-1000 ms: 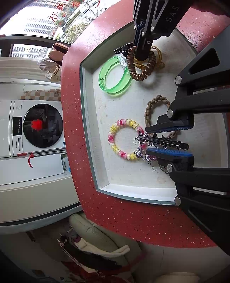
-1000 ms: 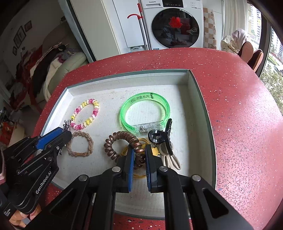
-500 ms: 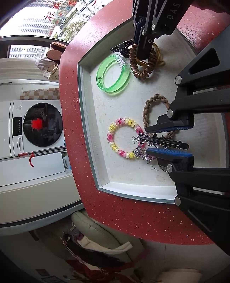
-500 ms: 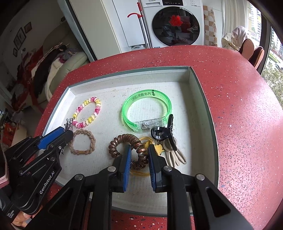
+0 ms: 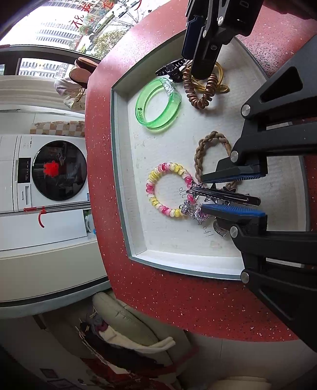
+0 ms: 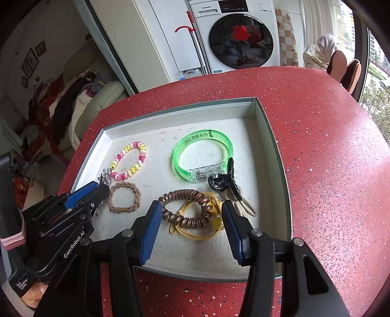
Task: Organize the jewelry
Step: 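Open both tools to release the silver hair clip and coil hair tie in the tray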
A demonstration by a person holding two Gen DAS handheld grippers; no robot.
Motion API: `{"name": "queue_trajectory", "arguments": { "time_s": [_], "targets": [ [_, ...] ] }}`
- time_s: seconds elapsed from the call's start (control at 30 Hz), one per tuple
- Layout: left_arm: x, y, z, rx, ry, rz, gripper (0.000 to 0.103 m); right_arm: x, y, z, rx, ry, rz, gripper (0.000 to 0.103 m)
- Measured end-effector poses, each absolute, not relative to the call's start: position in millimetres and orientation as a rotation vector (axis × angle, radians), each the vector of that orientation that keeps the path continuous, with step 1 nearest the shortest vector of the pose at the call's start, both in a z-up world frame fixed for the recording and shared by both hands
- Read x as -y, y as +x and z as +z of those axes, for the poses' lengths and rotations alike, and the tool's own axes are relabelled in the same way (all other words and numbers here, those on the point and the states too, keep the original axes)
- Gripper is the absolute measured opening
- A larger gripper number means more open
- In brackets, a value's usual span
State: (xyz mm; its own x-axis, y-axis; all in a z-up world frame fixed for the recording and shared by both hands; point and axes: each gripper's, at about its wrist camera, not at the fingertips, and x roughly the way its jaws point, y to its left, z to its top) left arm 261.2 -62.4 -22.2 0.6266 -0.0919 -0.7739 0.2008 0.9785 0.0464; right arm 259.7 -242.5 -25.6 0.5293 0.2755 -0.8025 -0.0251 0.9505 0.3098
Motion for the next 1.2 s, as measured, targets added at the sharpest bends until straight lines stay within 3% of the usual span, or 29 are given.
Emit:
{"name": "queue_trajectory", "arguments": {
  "time_s": [0.57, 0.6, 0.63, 0.67, 0.7, 1.2],
  "targets": [
    [58, 254, -10, -0.85, 0.121, -0.184, 0.037, 251, 243, -16, -0.959, 0.334, 0.187, 0.055],
    [59, 254, -10, -0.853, 0.126, -0.182, 0.043, 251, 243, -17, -0.96, 0.334, 0.186, 0.055],
    [60, 254, -10, -0.856, 0.13, -0.18, 0.058, 251, 242, -17, -0.961, 0.333, 0.186, 0.055],
    [59, 252, -9, -0.848, 0.125, -0.169, 0.097, 251, 242, -17, -0.961, 0.333, 0.185, 0.055],
    [58, 249, -7, -0.822, 0.118, -0.153, 0.103, 252, 242, -17, -0.96, 0.332, 0.184, 0.055],
    [62, 247, 2, -0.814, 0.132, -0.152, 0.103, 250, 242, -17, -0.968, 0.311, 0.175, 0.055]
  ]
}}
